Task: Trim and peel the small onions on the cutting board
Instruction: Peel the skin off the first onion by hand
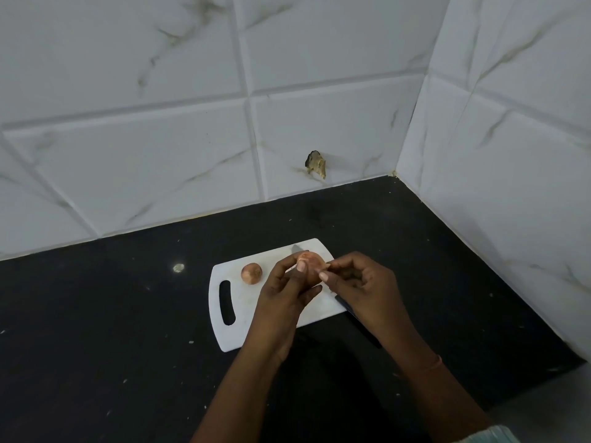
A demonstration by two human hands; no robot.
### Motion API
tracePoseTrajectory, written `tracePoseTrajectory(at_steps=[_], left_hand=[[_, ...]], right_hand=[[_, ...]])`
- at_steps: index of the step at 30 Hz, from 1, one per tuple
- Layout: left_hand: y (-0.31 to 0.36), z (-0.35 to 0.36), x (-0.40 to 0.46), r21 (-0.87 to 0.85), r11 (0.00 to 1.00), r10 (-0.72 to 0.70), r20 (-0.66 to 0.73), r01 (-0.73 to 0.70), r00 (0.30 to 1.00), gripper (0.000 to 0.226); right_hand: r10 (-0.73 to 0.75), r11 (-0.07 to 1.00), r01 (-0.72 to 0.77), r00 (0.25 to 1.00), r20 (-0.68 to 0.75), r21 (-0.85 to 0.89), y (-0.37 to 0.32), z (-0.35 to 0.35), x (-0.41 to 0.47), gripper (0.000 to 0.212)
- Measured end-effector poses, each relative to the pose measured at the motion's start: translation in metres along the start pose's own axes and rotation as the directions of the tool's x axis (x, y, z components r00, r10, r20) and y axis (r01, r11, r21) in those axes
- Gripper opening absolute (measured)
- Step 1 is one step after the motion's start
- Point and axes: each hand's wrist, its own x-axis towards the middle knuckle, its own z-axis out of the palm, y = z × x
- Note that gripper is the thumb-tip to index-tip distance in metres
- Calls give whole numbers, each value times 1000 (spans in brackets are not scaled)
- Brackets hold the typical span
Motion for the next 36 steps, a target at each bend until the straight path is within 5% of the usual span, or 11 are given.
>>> tracePoseTrajectory(at_steps=[8,14,19,24,31,36], left_hand=[[9,-6,12,29,999,-29,6,29,1000,39],[17,-7,20,93,993,-84,73,77,994,37],[24,-11,26,92,993,-80,90,72,993,45],[27,-14,30,94,991,-105,150,92,983,41],[36,-14,37,94,984,-161,130,149,978,35],[42,-21,41,8,973,-230,109,231,967,38]], right_hand=[[-281,919,284,958,52,-274,-6,1,13,6],[-192,941,190,981,19,-282,-19,8,20,7],[123,990,-122,992,18,-70,-31,10,26,8],[389,851,-437,897,209,292,-42,5,32,21],[433,760,-471,881,191,448,-38,15,35,27],[466,753,-441,881,79,489,-33,23,37,13]])
